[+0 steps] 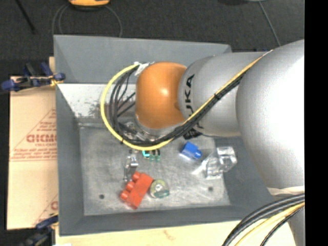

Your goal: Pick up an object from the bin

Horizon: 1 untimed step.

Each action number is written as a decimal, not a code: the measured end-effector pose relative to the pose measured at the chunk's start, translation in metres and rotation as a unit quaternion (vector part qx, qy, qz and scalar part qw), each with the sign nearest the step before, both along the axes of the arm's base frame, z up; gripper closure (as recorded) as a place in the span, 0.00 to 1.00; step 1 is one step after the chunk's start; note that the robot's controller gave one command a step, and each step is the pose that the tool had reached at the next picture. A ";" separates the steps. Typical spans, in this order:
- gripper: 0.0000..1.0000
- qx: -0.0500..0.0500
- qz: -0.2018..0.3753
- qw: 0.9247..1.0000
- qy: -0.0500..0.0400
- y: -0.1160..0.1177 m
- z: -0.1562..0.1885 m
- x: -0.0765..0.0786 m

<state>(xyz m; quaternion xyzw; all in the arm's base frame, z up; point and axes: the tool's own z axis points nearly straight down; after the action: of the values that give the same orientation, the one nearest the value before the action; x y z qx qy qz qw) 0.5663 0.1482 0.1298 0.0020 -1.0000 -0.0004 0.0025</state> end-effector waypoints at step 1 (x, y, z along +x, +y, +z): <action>0.00 0.003 -0.058 0.998 -0.009 -0.026 -0.041 -0.057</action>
Offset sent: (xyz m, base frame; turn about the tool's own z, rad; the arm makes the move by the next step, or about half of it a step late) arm -0.0775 -0.0355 -0.0598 0.1298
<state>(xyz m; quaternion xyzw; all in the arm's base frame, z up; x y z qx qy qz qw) 0.5096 0.1218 0.0891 -0.0563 -0.9984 -0.0038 -0.0068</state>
